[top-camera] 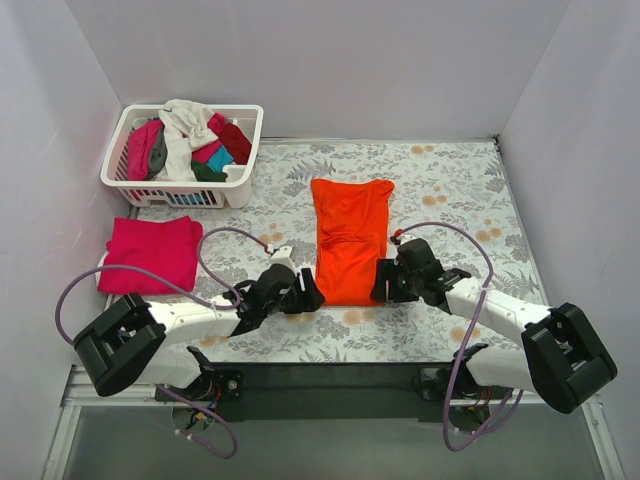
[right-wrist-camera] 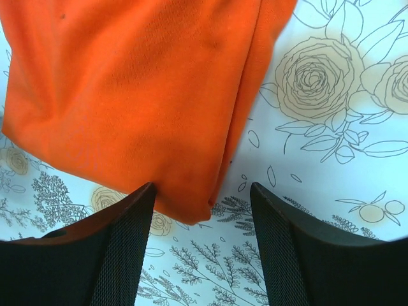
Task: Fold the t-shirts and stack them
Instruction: Fold the tshirt
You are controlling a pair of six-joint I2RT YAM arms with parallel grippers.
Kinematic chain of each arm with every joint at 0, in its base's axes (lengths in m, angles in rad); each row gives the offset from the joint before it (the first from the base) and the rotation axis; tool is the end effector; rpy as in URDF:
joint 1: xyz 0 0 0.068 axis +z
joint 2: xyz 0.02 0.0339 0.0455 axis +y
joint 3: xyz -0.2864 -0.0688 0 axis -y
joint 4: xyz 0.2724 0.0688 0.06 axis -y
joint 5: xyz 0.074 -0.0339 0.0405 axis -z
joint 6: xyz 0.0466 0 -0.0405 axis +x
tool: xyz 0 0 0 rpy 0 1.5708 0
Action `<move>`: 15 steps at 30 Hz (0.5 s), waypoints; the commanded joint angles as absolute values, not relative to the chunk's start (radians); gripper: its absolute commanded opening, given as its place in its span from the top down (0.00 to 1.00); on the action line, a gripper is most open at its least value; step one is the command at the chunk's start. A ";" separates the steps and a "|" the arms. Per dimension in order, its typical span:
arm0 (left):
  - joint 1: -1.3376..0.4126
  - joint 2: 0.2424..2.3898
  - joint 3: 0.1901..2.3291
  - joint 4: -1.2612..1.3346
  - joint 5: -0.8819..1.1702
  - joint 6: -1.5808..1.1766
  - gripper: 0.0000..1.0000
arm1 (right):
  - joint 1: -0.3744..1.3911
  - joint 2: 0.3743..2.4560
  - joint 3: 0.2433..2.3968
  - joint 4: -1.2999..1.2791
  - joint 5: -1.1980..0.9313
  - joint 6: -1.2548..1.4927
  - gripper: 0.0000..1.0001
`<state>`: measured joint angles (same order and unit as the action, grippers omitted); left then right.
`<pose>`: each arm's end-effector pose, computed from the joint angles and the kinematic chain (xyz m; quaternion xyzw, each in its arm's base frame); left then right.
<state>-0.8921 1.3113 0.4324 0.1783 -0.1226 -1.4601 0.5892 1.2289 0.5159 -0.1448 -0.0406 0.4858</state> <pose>0.1667 -0.1976 0.1413 -0.2784 0.8616 -0.3670 0.2131 0.2052 0.1395 0.1593 -0.0555 0.9353 0.1950 0.2900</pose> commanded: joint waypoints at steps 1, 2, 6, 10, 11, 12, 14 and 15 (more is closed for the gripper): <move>-0.888 1.293 0.416 0.173 -0.112 -1.483 0.44 | 0.600 1.201 0.479 -0.127 -0.031 0.523 0.44; -0.887 1.293 0.414 0.173 -0.107 -1.485 0.43 | 0.601 1.200 0.473 -0.135 -0.025 0.526 0.45; -0.888 1.298 0.400 0.184 -0.089 -1.494 0.44 | 0.606 1.200 0.449 -0.144 -0.005 0.537 0.46; -0.887 1.325 0.405 0.190 -0.080 -1.500 0.44 | 0.612 1.207 0.449 -0.163 0.028 0.541 0.53; -0.888 1.328 0.405 0.201 -0.071 -1.503 0.44 | 0.614 1.210 0.449 -0.166 0.029 0.541 0.56; -0.887 1.333 0.403 0.207 -0.064 -1.505 0.44 | 0.617 1.212 0.451 -0.169 0.032 0.540 0.57; -0.887 1.347 0.400 0.224 -0.061 -1.508 0.44 | 0.623 1.213 0.454 -0.170 0.032 0.543 0.60; -0.887 1.351 0.400 0.225 -0.063 -1.509 0.44 | 0.629 1.215 0.457 -0.169 0.034 0.545 0.60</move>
